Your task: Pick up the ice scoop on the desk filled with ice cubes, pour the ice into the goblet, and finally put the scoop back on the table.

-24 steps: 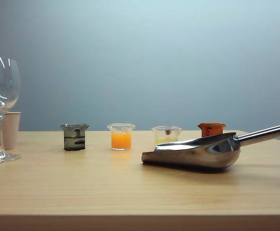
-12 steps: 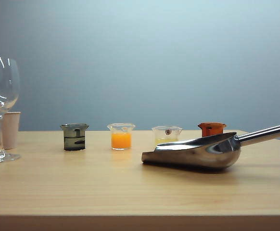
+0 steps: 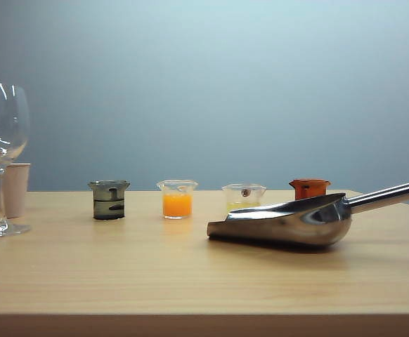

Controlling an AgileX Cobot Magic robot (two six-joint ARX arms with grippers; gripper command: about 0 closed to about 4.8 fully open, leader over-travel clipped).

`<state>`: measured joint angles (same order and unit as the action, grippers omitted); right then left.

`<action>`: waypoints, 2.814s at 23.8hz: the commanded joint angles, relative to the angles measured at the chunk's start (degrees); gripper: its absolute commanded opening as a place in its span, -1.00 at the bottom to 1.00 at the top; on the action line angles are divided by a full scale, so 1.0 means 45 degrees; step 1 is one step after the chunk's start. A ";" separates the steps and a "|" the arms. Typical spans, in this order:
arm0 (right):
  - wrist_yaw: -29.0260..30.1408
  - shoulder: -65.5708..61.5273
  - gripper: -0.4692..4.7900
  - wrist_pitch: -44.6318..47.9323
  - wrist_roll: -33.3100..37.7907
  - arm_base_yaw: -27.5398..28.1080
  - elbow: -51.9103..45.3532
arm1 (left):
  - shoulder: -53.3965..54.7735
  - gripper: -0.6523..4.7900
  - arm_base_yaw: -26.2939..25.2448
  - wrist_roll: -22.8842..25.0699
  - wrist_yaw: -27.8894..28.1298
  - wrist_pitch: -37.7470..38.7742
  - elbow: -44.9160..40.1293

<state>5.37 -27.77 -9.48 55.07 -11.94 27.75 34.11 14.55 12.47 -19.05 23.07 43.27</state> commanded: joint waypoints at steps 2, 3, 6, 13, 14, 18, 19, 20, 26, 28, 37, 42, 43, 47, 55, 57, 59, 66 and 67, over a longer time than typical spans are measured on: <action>-0.3050 0.1112 -0.86 0.2064 0.2929 -0.2506 -0.2909 | 0.1020 -0.78 0.1894 0.0155 0.0661 -0.0155 0.0044; -0.3716 0.1277 -0.86 0.2336 0.3123 -0.3002 -0.3313 | 0.1214 -0.78 0.2157 0.0151 0.0661 -0.0204 0.0044; -0.5469 0.1423 -0.86 0.2555 0.3497 -0.4308 -0.3915 | 0.1836 -0.78 0.2715 0.0146 0.0631 -0.0340 0.0044; -0.8981 0.0797 -0.28 0.2880 0.3691 -0.6645 -0.4702 | 0.3162 -0.78 0.3337 0.0136 0.0175 -0.0782 0.0044; -0.8976 0.0622 -0.10 0.3133 0.3784 -0.6606 -0.4838 | 0.3162 -0.78 0.3342 0.0141 0.0175 -0.0797 0.0044; -0.8990 -0.0840 0.88 0.5576 0.3808 -0.6227 -0.5513 | 0.3157 -0.78 0.3303 0.0146 0.0228 -0.0767 0.0044; -0.9005 -0.1214 0.93 0.5926 0.3808 -0.6062 -0.5561 | 0.3157 -0.78 0.3308 0.0141 0.0223 -0.0767 0.0044; -0.8864 -0.1948 0.93 0.6509 0.3808 -0.5702 -0.5557 | 0.3157 -0.78 0.3308 0.0141 0.0219 -0.0763 0.0044; -0.7528 -0.6329 0.93 1.1035 0.3813 -0.4274 -0.5459 | 0.3162 -0.78 0.3308 0.0141 0.0228 -0.0753 0.0044; -0.7480 -0.8296 0.93 1.3027 0.3813 -0.4226 -0.5323 | 0.3162 -0.78 0.3308 0.0146 0.0287 -0.0748 0.0044; -0.7932 -1.5217 0.80 2.0074 0.3934 -0.4221 -0.4036 | 0.3157 -0.78 0.3308 0.0151 0.0277 0.0359 0.0044; -0.8184 -1.5266 0.32 1.9880 0.3925 -0.4221 -0.4085 | 0.3157 -0.78 0.3308 0.0189 0.0330 0.0364 0.0044; -0.8315 -1.5266 0.02 1.9875 0.3925 -0.4221 -0.4085 | 0.3157 -0.78 0.3308 0.0194 0.0325 0.0335 0.0044; -0.8738 -1.5266 -0.74 1.9764 0.3929 -0.4221 -0.4075 | 0.3157 -0.78 0.3308 0.0199 0.0325 0.0335 0.0044; -0.8398 -1.5271 -0.86 1.8501 0.5746 -0.3857 -0.3983 | 0.3157 -0.78 0.3308 0.0199 0.0325 0.0359 0.0044; -0.7043 -1.5266 -0.86 1.8661 0.6052 -0.3818 -0.3740 | 0.3060 -0.78 0.3308 0.0228 0.0792 0.0379 0.0049; -0.5960 -1.5266 -0.86 1.8661 0.6436 -0.3750 -0.3473 | 0.2773 -0.78 0.3303 0.0175 0.1190 0.0359 0.0049; -0.4206 -1.5256 -0.86 1.8729 0.7150 -0.3745 -0.2356 | 0.1122 -0.78 0.3298 -0.0831 0.3089 0.1137 0.0073; -0.3925 -1.5256 -0.86 1.8714 0.7150 -0.3750 -0.2123 | 0.0845 -0.78 0.3298 -0.0826 0.3701 0.1370 0.0073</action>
<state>-14.79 -96.75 72.07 86.24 -28.69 16.82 39.18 29.47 9.52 -6.52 27.62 43.31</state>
